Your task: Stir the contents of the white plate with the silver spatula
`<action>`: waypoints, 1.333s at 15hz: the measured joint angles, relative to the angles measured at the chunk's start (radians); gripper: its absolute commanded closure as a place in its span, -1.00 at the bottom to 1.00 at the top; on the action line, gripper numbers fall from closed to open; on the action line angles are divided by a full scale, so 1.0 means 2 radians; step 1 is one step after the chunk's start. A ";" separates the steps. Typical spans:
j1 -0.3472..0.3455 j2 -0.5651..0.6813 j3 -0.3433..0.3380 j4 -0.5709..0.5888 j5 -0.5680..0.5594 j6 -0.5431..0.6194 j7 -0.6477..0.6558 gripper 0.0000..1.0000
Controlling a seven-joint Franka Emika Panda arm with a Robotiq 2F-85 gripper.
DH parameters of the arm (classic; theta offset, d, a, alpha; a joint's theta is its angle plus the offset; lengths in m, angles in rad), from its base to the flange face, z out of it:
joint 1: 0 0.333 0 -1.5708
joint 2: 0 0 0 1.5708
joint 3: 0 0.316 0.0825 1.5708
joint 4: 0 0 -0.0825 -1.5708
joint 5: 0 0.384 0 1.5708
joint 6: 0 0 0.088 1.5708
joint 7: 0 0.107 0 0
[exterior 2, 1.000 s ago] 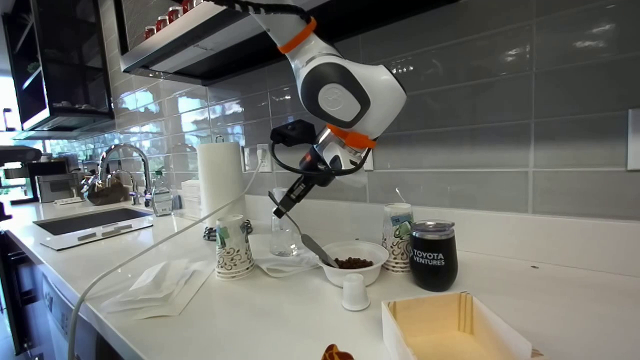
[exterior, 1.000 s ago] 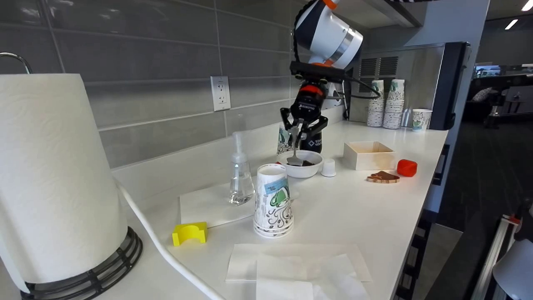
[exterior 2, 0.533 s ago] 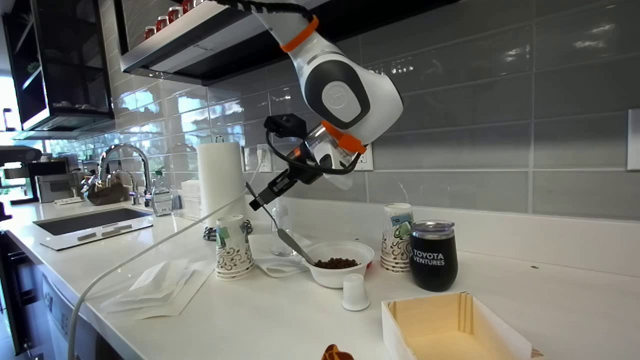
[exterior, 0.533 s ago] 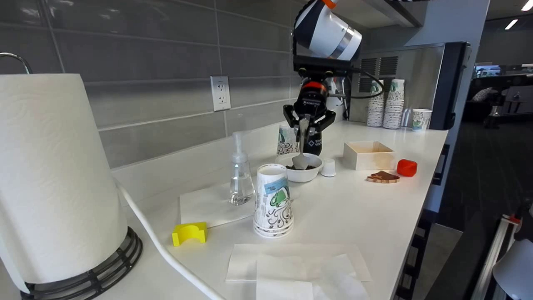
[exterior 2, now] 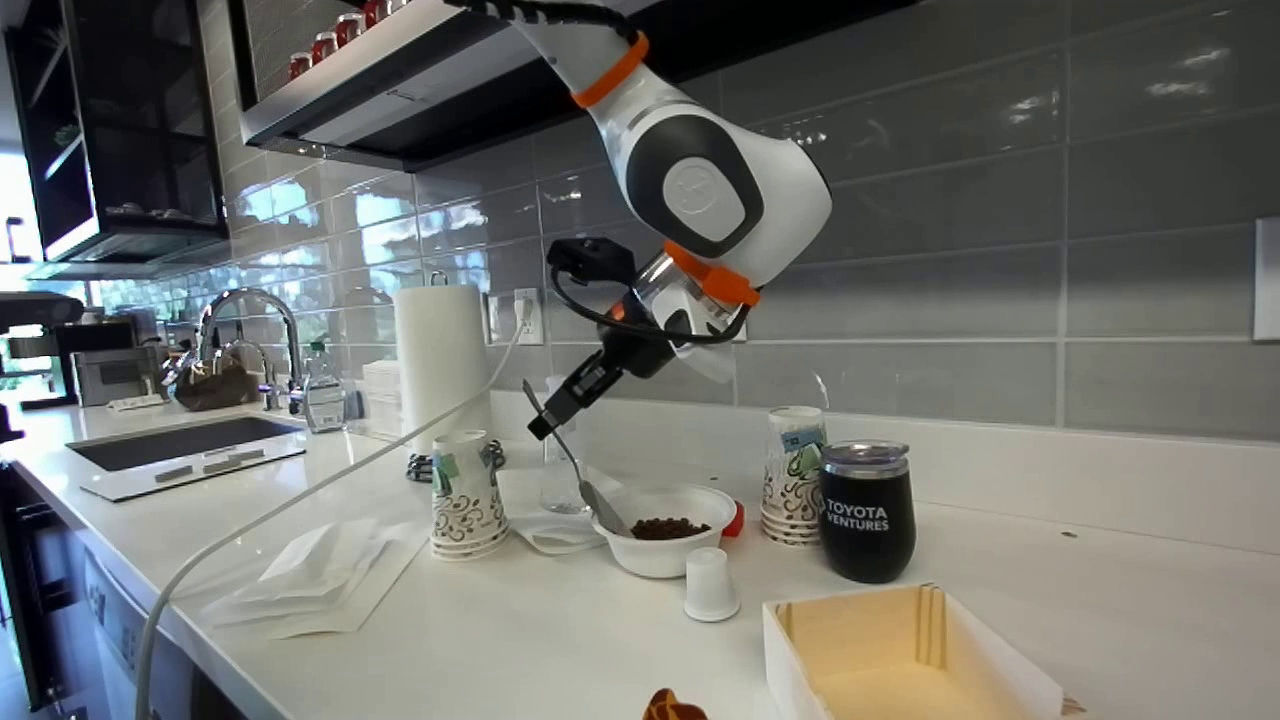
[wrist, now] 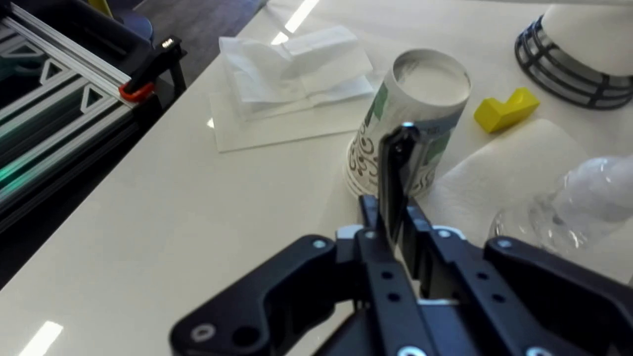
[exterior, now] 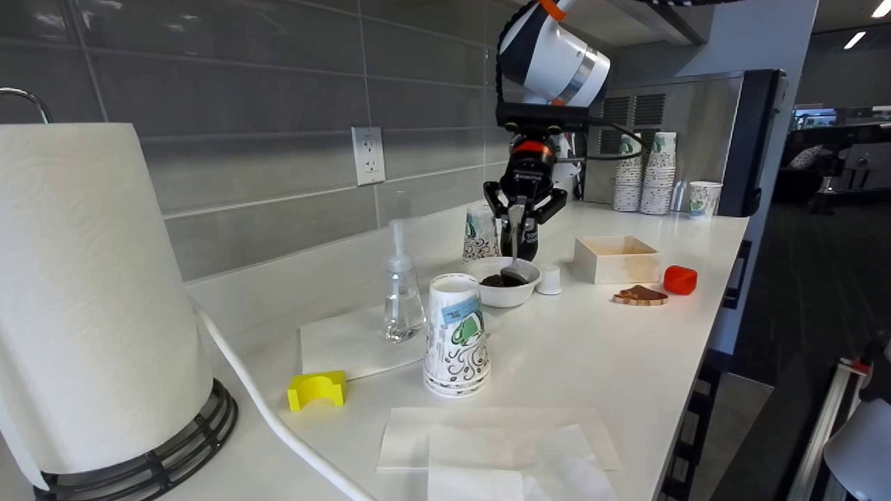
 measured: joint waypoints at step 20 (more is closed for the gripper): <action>0.009 0.000 0.023 -0.007 0.009 0.032 -0.048 0.93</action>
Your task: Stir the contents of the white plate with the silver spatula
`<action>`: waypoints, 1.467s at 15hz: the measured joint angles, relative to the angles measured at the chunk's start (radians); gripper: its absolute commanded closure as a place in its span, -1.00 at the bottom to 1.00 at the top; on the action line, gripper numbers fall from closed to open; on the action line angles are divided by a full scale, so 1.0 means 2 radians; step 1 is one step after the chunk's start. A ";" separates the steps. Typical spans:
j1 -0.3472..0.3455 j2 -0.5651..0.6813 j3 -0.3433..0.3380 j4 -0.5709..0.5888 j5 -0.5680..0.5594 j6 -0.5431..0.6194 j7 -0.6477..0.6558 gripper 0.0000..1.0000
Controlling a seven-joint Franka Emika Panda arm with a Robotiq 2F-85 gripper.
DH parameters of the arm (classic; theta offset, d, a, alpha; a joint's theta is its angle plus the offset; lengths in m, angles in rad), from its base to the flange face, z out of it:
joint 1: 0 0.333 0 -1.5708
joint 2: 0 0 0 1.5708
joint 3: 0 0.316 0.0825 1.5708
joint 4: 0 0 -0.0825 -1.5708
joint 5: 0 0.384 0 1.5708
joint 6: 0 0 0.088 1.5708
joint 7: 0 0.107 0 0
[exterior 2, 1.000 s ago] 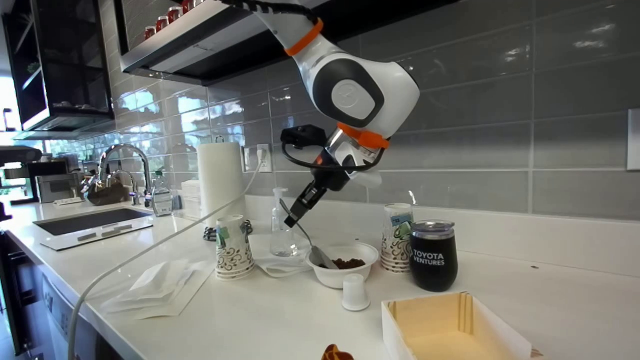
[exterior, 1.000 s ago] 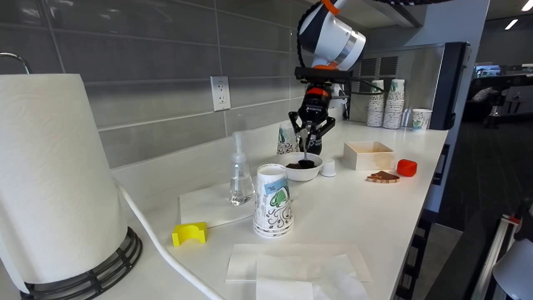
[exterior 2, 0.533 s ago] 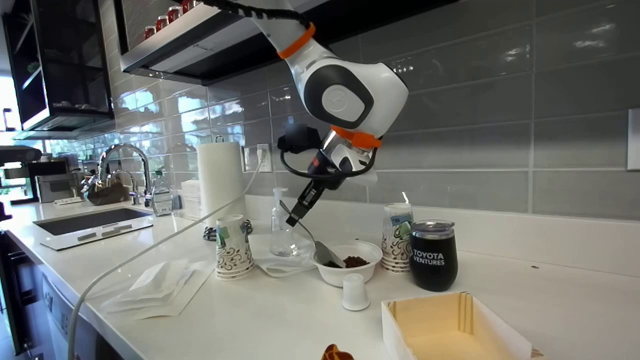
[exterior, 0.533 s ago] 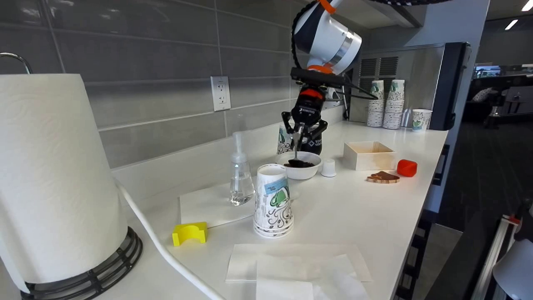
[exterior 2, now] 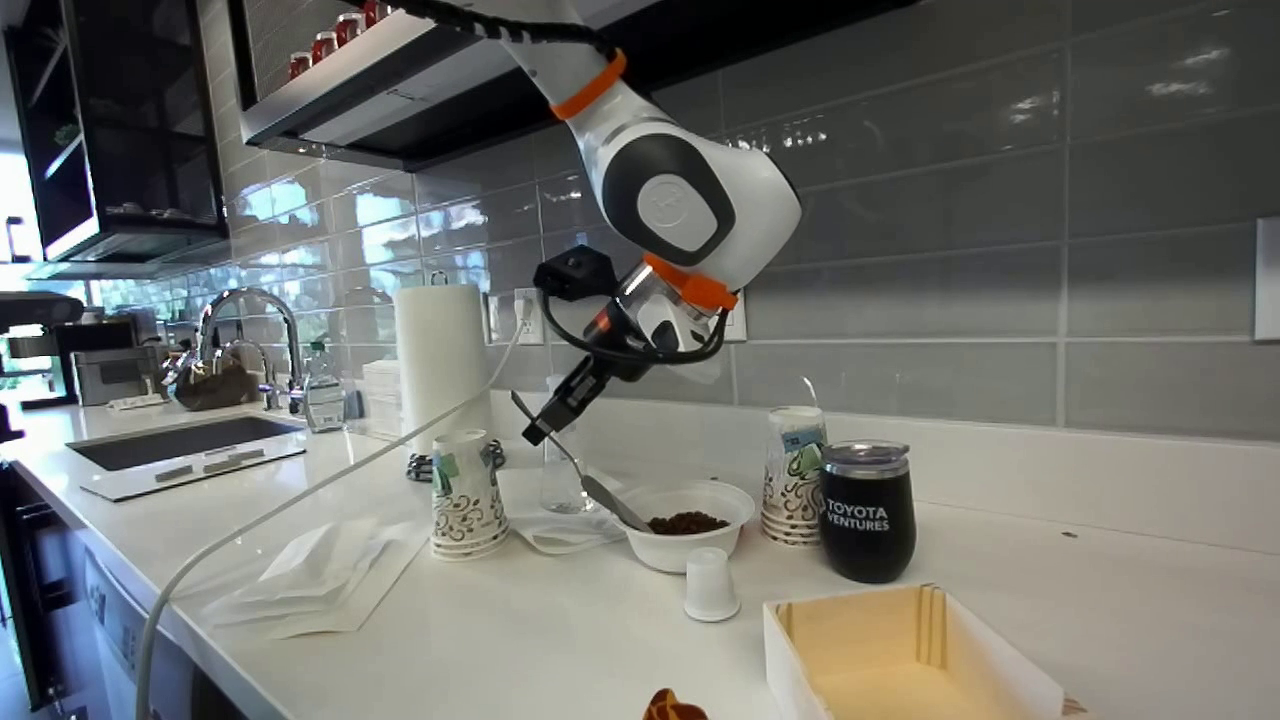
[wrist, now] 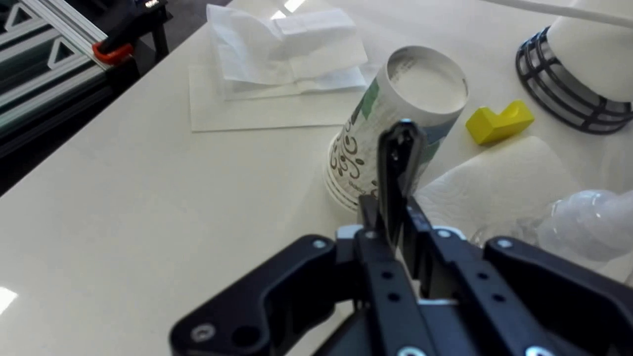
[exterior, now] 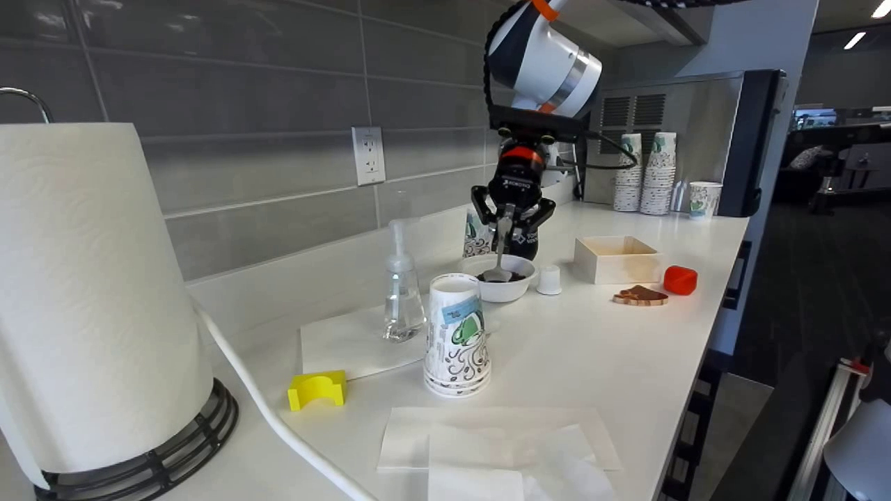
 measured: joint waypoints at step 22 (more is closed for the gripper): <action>0.014 -0.004 0.014 -0.018 -0.008 0.174 0.067 0.93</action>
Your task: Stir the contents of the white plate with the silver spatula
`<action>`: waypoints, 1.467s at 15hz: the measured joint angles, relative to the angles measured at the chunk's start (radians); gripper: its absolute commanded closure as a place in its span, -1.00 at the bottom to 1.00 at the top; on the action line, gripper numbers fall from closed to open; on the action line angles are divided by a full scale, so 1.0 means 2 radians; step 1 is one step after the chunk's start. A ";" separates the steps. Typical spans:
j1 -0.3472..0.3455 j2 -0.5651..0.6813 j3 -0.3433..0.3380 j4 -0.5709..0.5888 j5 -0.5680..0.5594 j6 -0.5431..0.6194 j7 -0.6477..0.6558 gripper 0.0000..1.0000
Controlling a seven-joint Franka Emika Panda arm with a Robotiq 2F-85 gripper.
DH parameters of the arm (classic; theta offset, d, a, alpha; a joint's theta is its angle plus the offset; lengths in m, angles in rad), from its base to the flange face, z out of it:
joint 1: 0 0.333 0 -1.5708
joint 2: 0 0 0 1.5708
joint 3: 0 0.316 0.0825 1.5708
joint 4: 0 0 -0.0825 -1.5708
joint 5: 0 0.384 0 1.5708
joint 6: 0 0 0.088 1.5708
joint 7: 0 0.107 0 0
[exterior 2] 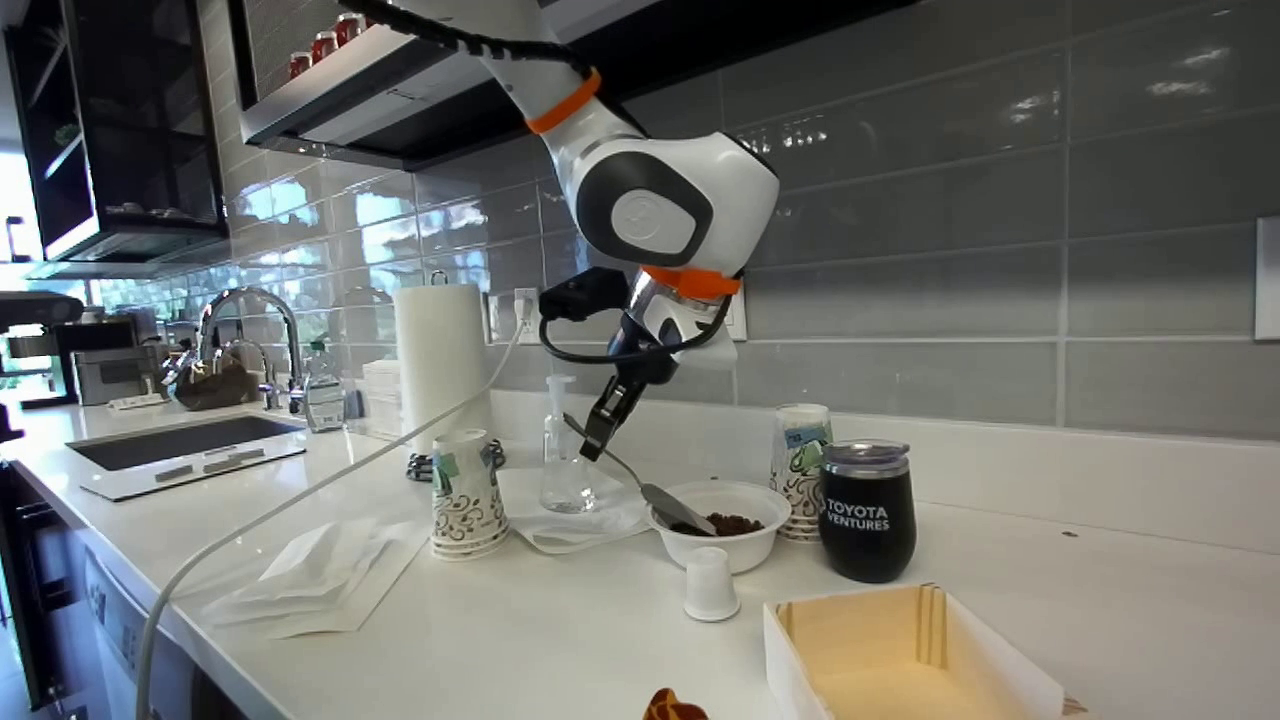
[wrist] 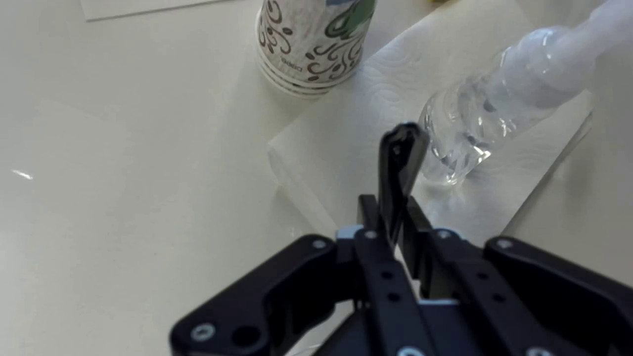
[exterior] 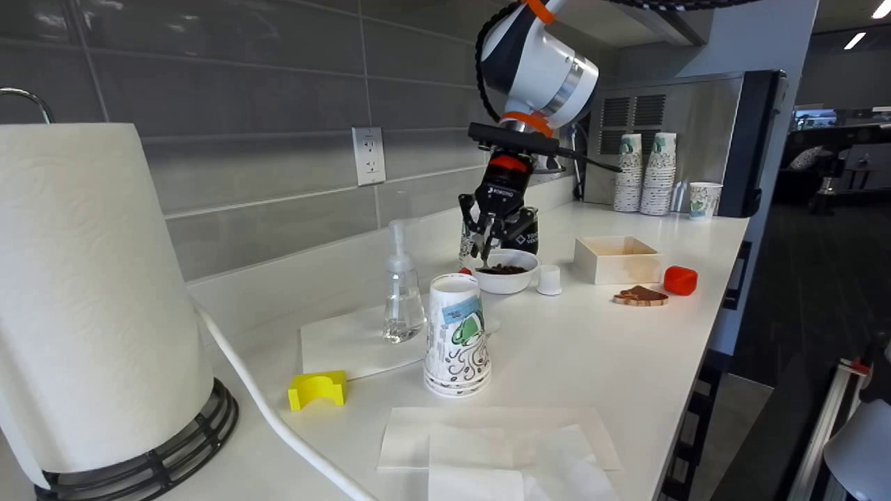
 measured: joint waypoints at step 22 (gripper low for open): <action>0.043 -0.035 0.032 -0.109 -0.149 0.271 0.216 -0.95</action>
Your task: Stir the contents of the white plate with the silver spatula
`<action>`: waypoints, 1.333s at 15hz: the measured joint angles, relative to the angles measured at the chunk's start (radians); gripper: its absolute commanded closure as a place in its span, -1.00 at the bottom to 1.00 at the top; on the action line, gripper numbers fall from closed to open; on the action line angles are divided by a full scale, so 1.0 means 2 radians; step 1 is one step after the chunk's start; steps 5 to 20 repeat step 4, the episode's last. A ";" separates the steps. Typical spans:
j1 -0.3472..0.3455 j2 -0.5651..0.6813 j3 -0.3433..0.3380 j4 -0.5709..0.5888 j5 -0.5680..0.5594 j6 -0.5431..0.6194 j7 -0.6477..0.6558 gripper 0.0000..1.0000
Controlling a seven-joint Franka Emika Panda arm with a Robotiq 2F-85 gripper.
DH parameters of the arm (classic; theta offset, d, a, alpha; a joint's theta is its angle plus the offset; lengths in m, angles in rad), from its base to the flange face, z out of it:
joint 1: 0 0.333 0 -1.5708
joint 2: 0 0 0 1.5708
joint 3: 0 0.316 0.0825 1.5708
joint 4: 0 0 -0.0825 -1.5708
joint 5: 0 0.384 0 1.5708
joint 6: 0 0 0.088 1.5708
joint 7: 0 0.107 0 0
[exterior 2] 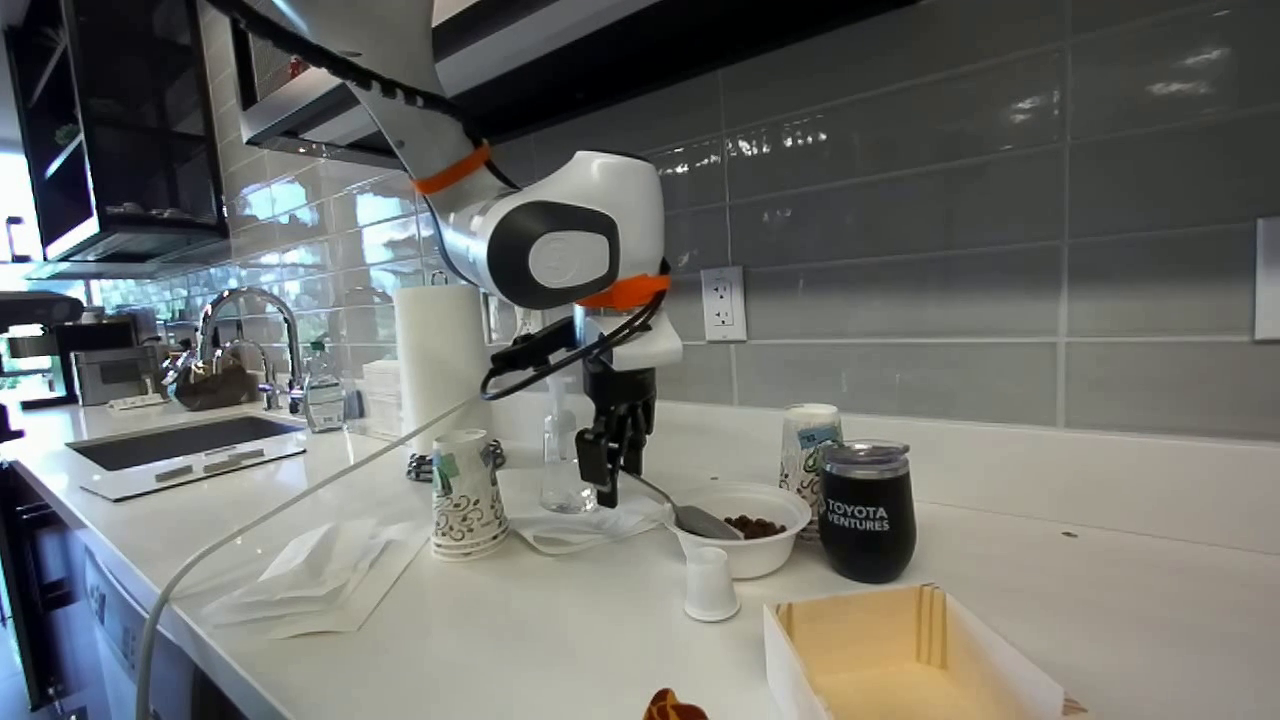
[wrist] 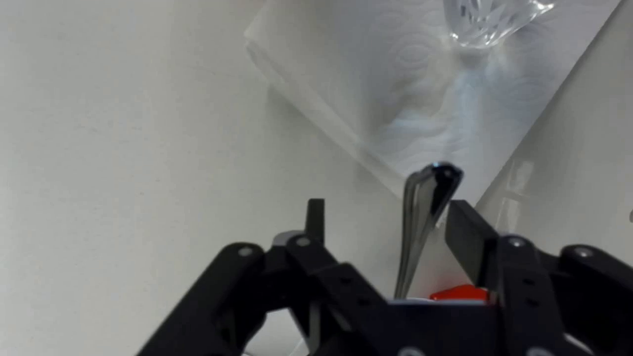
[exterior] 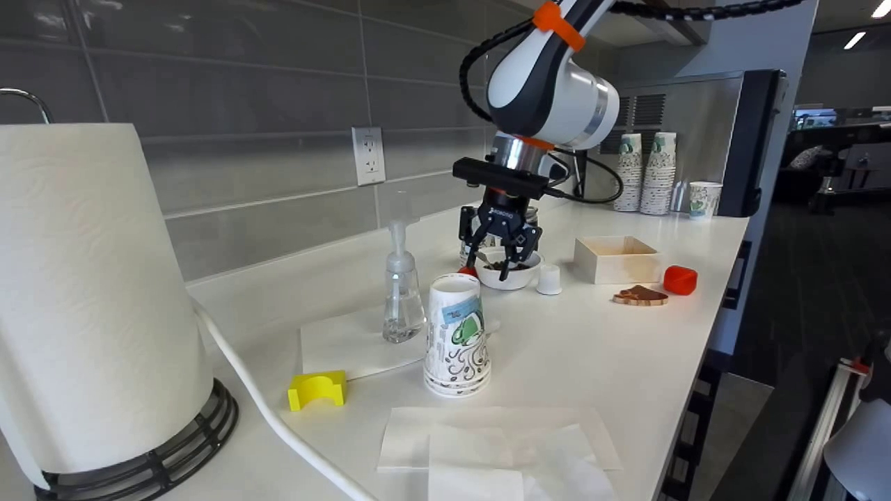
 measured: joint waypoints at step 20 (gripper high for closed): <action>0.000 -0.010 0.000 -0.002 -0.004 0.000 0.009 -1.00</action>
